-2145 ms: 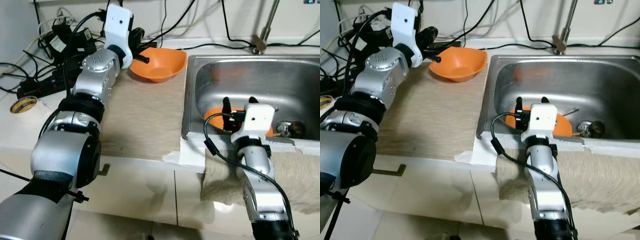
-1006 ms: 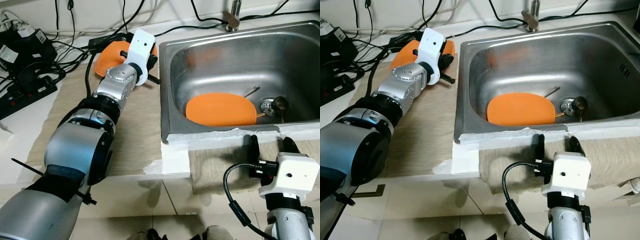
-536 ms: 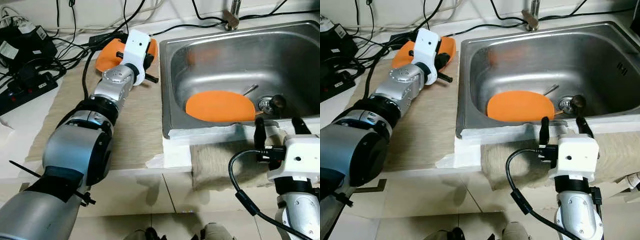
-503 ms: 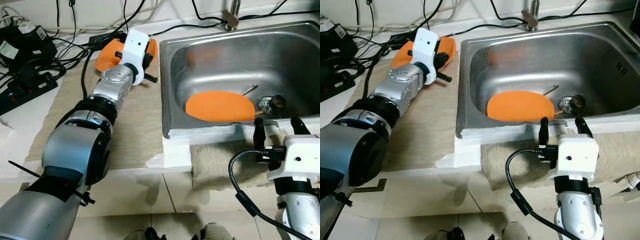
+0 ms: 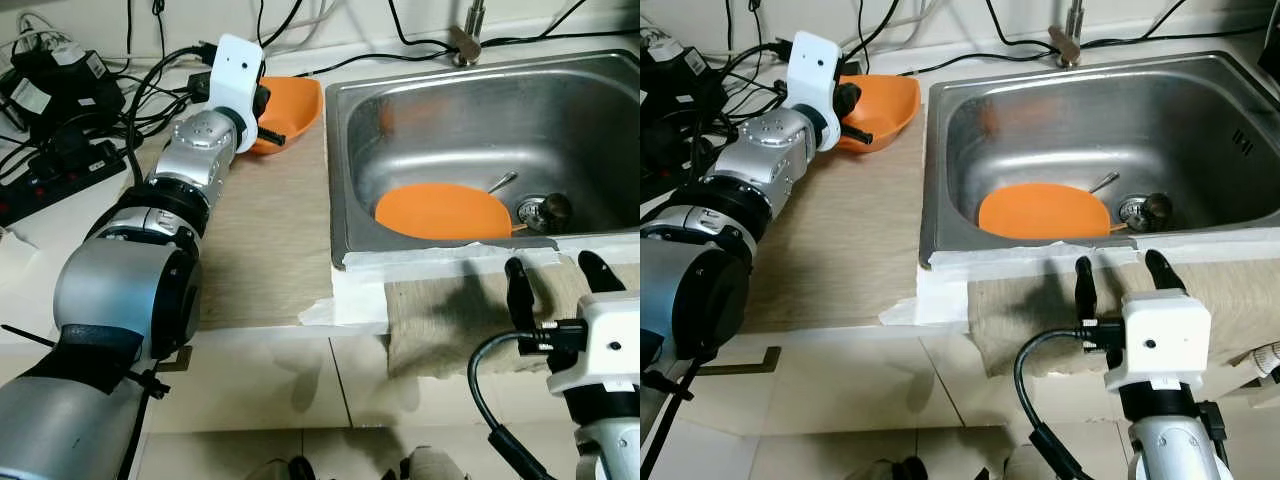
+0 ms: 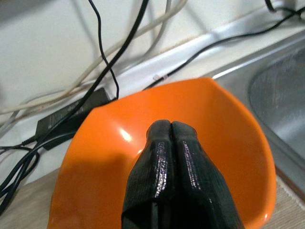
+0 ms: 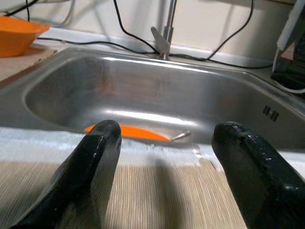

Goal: Kitchen organization

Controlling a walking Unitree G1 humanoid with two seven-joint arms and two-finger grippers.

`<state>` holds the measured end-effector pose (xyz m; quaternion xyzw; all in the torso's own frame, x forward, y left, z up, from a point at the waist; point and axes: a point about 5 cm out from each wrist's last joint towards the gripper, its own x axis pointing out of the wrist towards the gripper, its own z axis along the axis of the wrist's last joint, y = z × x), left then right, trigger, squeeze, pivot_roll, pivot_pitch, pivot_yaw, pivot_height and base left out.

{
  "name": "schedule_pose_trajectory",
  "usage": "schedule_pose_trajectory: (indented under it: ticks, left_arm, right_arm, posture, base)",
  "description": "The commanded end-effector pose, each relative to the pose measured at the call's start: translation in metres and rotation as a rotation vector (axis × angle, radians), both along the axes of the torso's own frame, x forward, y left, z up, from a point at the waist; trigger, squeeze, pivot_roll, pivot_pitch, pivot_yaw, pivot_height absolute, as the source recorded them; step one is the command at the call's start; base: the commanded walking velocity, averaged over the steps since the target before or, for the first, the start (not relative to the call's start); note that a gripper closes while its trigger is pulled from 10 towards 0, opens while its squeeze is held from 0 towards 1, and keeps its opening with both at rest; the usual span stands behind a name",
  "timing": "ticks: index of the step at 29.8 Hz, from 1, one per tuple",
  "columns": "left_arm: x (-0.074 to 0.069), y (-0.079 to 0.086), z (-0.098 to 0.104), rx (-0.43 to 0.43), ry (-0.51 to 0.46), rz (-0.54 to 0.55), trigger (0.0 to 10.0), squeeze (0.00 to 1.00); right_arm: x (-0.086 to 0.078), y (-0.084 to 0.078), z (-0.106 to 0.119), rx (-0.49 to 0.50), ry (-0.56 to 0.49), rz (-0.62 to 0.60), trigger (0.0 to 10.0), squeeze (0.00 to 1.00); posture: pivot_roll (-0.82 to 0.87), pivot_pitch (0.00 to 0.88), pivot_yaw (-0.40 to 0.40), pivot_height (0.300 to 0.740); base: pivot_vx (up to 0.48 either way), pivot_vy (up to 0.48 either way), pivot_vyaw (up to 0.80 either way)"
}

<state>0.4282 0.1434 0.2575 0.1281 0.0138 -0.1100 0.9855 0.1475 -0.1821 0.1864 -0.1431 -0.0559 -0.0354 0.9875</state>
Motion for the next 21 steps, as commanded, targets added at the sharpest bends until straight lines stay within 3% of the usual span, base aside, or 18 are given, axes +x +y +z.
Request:
schedule_pose_trajectory:
  ticks: [1,9,17,21]
  left_arm:
    - [0.000,0.008,-0.002,0.026,0.022,0.034,10.0,0.00]
    - [-0.001,0.007,-0.011,0.082,0.070,0.036,10.0,0.00]
    - [-0.001,0.007,-0.016,0.107,0.095,0.046,10.0,0.00]
    - [-0.003,0.007,-0.025,0.143,0.153,0.038,10.0,0.00]
  right_arm:
    - [-0.005,0.002,0.006,0.003,-0.008,0.013,10.0,0.00]
    - [-0.018,0.001,0.013,-0.007,-0.004,0.008,10.0,0.00]
    - [-0.019,0.000,0.018,-0.006,-0.036,0.043,10.0,0.00]
    - [-0.019,0.001,0.016,-0.003,-0.014,0.058,10.0,0.00]
  posture:
    - [-0.47,0.075,0.154,0.732]
    - [-0.52,0.115,0.164,0.732]
    - [-0.53,0.125,0.165,0.732]
    - [-0.52,0.133,0.162,0.732]
  base:
    - [0.000,0.000,0.00]
    - [0.000,0.000,0.00]
    - [0.000,0.000,0.00]
    - [0.000,0.000,0.00]
